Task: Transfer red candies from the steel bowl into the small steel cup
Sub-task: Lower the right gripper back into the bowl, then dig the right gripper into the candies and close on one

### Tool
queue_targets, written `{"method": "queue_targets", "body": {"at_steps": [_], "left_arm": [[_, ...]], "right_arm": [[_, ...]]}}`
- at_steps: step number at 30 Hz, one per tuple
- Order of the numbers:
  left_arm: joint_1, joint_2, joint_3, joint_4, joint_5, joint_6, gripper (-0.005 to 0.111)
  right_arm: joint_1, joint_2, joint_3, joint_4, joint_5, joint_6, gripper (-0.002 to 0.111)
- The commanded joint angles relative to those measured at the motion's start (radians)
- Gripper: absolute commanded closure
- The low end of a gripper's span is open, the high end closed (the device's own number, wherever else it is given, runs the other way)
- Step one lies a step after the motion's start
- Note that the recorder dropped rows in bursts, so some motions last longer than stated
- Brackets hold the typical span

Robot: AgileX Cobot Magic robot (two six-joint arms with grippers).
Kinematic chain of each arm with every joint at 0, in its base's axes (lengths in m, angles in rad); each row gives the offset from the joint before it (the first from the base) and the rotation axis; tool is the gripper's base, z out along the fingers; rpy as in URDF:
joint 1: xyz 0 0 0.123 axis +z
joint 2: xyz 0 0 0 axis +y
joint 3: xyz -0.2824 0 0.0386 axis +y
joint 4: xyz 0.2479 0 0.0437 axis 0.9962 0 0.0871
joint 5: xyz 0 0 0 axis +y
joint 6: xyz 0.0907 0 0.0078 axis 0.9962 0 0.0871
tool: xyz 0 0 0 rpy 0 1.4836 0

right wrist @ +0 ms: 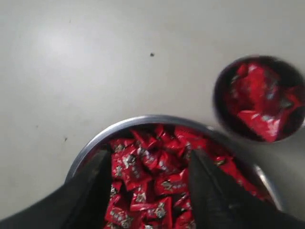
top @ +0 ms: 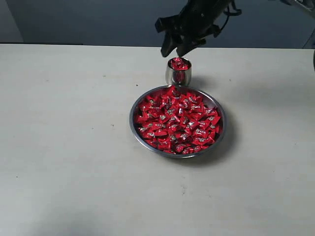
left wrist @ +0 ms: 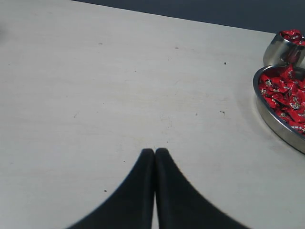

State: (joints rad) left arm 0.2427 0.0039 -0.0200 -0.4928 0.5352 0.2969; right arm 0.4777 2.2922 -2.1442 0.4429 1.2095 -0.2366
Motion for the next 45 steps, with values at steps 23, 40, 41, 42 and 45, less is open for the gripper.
{"method": "queue_targets", "body": {"at_steps": [23, 40, 41, 42, 45], "left_arm": [[0.003, -0.004, 0.000, 0.000, -0.005, -0.002, 0.106], [0.003, -0.004, 0.000, 0.000, -0.005, -0.002, 0.106], [0.003, -0.004, 0.000, 0.000, -0.005, -0.002, 0.106], [0.003, -0.004, 0.000, 0.000, -0.005, -0.002, 0.106], [0.003, -0.004, 0.000, 0.000, -0.005, -0.002, 0.106]], "right_arm": [[0.135, 0.036, 0.361, -0.075, -0.172, -0.014, 0.060], [0.133, -0.119, 0.361, -0.192, -0.180, 0.058, 0.108], [0.133, -0.141, 0.361, -0.195, -0.180, 0.058, 0.108], [0.131, -0.157, 0.361, -0.197, -0.180, 0.058, 0.108], [0.121, -0.202, 0.361, -0.199, -0.211, 0.058, 0.108]]}}
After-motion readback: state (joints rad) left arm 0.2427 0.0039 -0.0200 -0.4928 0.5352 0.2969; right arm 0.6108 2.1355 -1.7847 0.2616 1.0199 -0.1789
